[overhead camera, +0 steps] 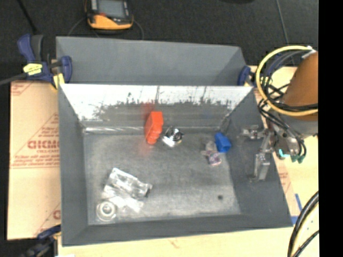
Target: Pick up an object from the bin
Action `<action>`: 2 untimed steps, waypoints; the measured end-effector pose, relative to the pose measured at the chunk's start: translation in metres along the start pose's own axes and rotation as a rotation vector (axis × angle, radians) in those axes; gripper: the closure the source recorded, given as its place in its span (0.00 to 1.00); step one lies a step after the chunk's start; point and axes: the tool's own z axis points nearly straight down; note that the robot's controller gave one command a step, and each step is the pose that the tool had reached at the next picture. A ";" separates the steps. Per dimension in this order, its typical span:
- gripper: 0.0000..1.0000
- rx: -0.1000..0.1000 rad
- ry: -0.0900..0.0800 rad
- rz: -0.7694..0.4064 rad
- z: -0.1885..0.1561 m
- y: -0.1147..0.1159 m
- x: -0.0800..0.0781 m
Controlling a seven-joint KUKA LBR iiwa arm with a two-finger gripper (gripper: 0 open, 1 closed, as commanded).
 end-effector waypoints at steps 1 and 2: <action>0.00 0.000 -0.006 -0.176 0.072 0.022 -0.067; 0.00 0.003 -0.012 -0.308 0.155 0.023 -0.122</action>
Offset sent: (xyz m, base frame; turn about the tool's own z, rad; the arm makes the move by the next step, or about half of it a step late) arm 0.0662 0.0216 -0.0700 -0.1768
